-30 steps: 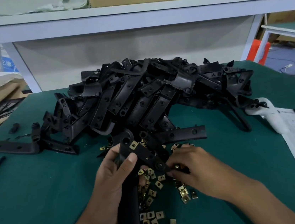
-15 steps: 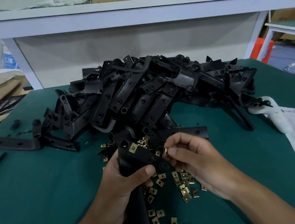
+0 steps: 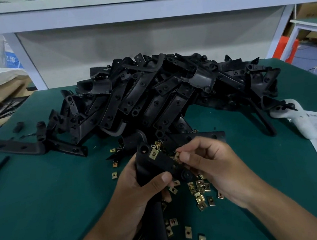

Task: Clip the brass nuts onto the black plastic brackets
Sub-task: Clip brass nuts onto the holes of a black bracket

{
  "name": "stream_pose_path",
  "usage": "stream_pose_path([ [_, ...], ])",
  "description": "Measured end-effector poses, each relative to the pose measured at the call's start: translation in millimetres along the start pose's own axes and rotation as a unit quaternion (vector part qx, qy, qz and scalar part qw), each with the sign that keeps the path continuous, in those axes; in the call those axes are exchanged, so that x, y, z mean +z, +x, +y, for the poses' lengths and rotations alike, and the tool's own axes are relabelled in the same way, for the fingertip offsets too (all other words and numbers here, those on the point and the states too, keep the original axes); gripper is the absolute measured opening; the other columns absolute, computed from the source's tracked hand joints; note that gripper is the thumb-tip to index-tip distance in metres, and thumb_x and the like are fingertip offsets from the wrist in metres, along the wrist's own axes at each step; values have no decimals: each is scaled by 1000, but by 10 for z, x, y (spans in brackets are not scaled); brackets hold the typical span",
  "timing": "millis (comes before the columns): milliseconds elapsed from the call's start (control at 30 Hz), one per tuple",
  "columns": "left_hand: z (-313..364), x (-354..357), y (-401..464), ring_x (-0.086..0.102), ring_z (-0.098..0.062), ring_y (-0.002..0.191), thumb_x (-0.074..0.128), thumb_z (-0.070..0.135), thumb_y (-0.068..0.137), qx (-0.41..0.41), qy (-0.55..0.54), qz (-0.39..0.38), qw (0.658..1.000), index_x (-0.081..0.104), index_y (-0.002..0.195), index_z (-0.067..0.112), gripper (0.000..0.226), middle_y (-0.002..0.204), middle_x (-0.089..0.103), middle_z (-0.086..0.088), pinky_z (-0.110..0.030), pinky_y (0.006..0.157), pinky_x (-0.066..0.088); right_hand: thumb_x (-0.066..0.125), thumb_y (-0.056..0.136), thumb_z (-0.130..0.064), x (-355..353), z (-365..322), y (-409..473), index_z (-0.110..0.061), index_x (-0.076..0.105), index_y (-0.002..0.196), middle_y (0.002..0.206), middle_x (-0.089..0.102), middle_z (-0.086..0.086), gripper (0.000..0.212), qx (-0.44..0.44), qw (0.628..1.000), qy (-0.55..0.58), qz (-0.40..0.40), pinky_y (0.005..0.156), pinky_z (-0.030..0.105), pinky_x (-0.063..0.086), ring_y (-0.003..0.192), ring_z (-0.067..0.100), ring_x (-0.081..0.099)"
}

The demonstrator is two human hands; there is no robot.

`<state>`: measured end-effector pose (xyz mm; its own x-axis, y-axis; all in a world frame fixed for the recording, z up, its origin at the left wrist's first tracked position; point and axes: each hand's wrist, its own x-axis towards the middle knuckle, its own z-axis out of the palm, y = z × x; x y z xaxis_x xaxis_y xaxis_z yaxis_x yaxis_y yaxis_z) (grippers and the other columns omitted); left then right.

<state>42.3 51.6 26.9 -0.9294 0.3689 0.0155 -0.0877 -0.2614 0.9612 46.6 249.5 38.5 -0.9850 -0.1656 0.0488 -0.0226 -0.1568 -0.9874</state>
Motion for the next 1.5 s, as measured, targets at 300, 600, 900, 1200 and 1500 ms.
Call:
stream_pose_path([
  [300, -5, -13, 2, 65, -13, 66, 83, 29, 71, 9, 0, -9, 1000, 70, 96, 20, 30, 79, 69, -6, -24, 59, 53, 78, 76, -32, 10, 23, 6, -26, 79, 85, 77, 71, -2, 12, -14, 1000, -7, 11, 65, 18, 51, 72, 7, 64],
  [600, -37, -46, 15, 65, -14, 66, 83, 30, 74, 16, 3, -13, 1000, 69, 97, 18, 30, 76, 68, -7, -25, 59, 53, 71, 87, -44, 13, 45, 13, -27, 76, 99, 85, 66, -6, 21, -7, 999, -30, -11, 78, 31, 51, 85, 13, 62],
  [900, -40, -34, 23, 64, -14, 65, 82, 25, 74, 19, -6, -24, 1000, 70, 96, 20, 26, 75, 67, -7, -25, 57, 53, 74, 85, -34, 16, 42, 22, -26, 73, 95, 80, 65, -4, 12, 3, 1000, -4, -16, 70, 26, 49, 76, 10, 61],
  [1200, -63, -47, 25, 64, -11, 67, 82, 25, 76, 25, -13, -33, 999, 71, 97, 22, 24, 76, 68, -4, -24, 57, 52, 76, 78, -36, 15, 30, 13, -23, 80, 97, 92, 74, 8, 23, 9, 999, -27, 16, 81, 38, 53, 86, 20, 66],
  [1500, -100, -47, 41, 63, -14, 67, 82, 25, 76, 36, -7, -21, 999, 67, 102, 16, 32, 77, 67, -7, -25, 54, 50, 73, 79, -29, 21, -28, -12, -22, 81, 94, 82, 74, 0, 18, -22, 997, -69, 23, 67, 19, 52, 74, 9, 65],
])
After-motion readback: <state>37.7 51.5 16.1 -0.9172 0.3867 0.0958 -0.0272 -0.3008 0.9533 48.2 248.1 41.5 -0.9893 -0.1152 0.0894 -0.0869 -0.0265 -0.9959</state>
